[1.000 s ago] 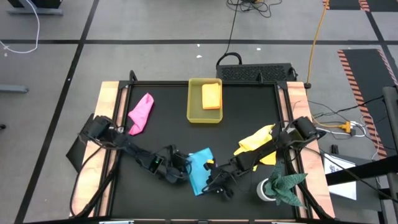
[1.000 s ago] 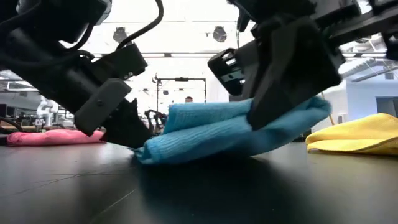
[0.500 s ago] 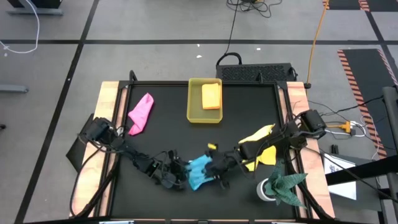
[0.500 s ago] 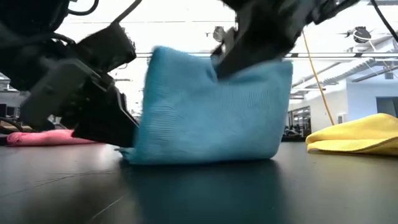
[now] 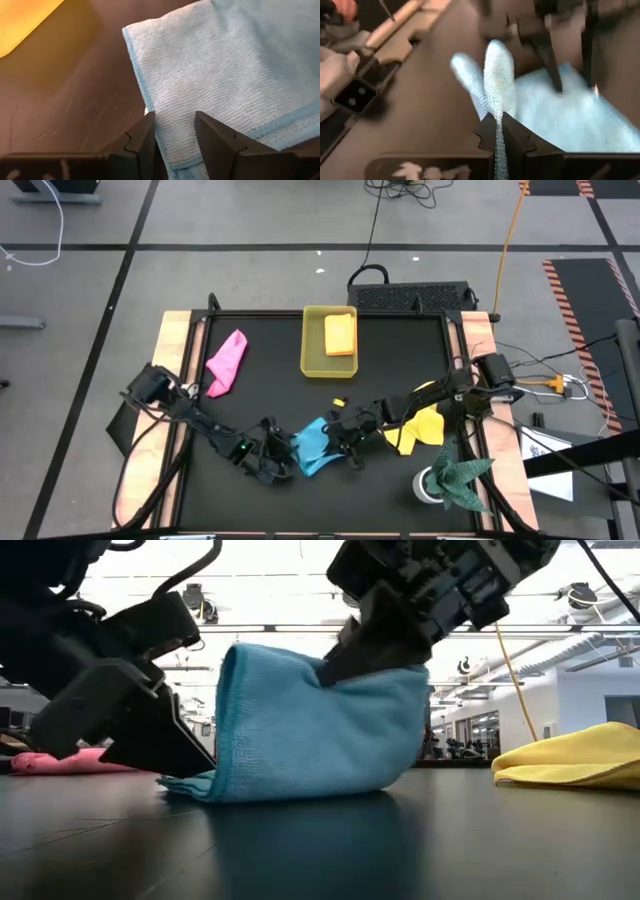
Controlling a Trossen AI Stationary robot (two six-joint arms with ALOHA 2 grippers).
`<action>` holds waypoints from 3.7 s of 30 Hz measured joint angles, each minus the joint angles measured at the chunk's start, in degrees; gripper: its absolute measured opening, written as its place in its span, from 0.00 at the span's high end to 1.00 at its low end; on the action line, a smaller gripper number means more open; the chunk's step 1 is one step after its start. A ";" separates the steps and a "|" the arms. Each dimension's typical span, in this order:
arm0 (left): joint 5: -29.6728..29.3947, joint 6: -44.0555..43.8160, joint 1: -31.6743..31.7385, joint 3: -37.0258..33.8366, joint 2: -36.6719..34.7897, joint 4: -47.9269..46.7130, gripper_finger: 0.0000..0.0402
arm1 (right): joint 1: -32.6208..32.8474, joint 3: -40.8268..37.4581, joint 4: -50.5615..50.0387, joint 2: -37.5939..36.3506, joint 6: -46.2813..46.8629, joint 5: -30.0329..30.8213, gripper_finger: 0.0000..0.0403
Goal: Fold microfiber towels
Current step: Fold the blue towel
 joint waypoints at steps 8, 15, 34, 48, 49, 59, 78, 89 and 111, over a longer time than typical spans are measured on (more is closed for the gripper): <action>-0.33 3.39 1.56 0.11 2.13 4.61 0.64 | -0.93 0.07 5.44 0.37 -5.18 -4.36 0.99; -0.33 4.96 1.87 0.09 2.11 5.84 0.64 | -4.21 0.11 6.44 0.37 -5.89 -4.25 0.99; 1.64 -13.13 -1.10 -1.53 -6.61 -11.58 0.64 | -7.49 0.11 10.14 7.56 -4.52 -4.35 0.99; 0.41 -4.16 1.21 -4.02 -0.58 3.55 0.64 | -8.34 0.13 12.31 9.36 -4.95 -0.04 0.99; 0.41 -4.08 1.21 -4.00 -0.58 3.62 0.64 | -8.34 0.15 12.37 9.46 -4.99 1.41 0.99; 0.82 -3.04 1.26 -4.04 -0.52 4.63 0.64 | -8.45 0.15 11.44 9.49 -7.27 2.12 0.90; 1.63 -12.15 -4.83 -4.07 -8.69 -9.74 0.64 | -7.53 0.13 -2.57 -2.13 -7.86 7.97 0.62; -4.73 -3.97 -7.64 -4.02 -12.35 -2.07 0.64 | -4.47 0.11 -2.45 -1.05 -1.30 4.52 0.79; 7.43 4.56 -3.81 -4.00 -5.18 13.44 0.64 | -5.51 0.02 -6.33 -0.19 -1.75 27.15 1.00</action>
